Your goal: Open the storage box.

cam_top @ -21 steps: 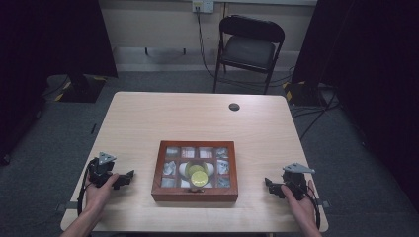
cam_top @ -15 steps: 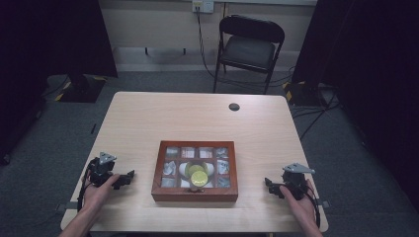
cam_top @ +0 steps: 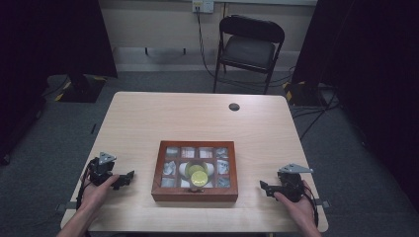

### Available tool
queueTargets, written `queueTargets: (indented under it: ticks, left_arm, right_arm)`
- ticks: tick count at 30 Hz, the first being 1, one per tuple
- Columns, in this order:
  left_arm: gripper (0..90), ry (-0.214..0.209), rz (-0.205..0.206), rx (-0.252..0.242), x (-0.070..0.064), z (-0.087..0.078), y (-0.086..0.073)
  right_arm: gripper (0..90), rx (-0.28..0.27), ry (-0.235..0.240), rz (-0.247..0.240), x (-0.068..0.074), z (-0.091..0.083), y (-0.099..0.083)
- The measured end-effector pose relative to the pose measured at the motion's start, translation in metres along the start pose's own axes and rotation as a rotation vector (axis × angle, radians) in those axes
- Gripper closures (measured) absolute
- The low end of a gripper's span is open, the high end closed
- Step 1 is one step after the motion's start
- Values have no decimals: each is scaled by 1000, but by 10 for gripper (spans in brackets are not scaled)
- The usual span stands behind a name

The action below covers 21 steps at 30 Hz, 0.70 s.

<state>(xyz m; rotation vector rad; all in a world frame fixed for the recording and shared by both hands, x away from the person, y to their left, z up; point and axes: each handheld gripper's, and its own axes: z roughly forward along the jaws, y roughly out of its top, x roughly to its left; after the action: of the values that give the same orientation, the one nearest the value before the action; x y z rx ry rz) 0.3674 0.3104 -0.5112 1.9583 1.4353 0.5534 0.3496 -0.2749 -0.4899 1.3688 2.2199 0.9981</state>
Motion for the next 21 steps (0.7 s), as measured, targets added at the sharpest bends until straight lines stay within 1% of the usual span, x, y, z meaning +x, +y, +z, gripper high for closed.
queueTargets:
  ticks: [1, 2, 5, 6, 8, 9, 13, 14, 15, 16, 17, 18, 21]
  left_arm:
    - [0, 0, 0, 0, 0, 0, 0]
    - [0, 0, 0, 0, 0, 0, 0]
    - [0, 0, -1, -1, 0, 0, 0]
    - [0, 0, 0, 0, 0, 0, 0]
    - [0, 0, 0, 0, 0, 0, 0]
    - [0, 0, 0, 0, 0, 0, 0]
    - [0, 0, 1, 0, 0, 0, 0]
    - [0, -4, 4, 2, 1, 0, 0]
    - [0, -4, 4, 2, 1, 0, 0]
    - [0, -7, 10, 3, 1, -1, 0]
    - [0, -6, 10, 3, 1, -1, 0]
    - [0, -6, 10, 3, 1, -1, 0]
    - [0, -6, 10, 3, 1, -1, 0]
  right_arm:
    - [170, 0, 0, 0, 0, 0, 0]
    - [173, -16, 5, -17, 2, -2, 1]
    - [189, -21, 17, -25, 4, -3, 1]
    - [227, -29, 42, -32, 7, -5, 2]
    - [229, -26, 50, -33, 8, -5, 3]
    - [240, -16, 72, -34, 10, -6, 6]
    - [258, -27, 87, -41, 12, -7, 9]
    - [297, -36, 106, -46, 15, -9, 11]
    - [297, -36, 106, -46, 15, -9, 11]
    - [294, -44, 118, -58, 18, -11, 13]
    - [295, -45, 113, -67, 20, -12, 14]
    - [310, -50, 121, -77, 23, -13, 14]
    - [343, -69, 154, -84, 29, -16, 17]
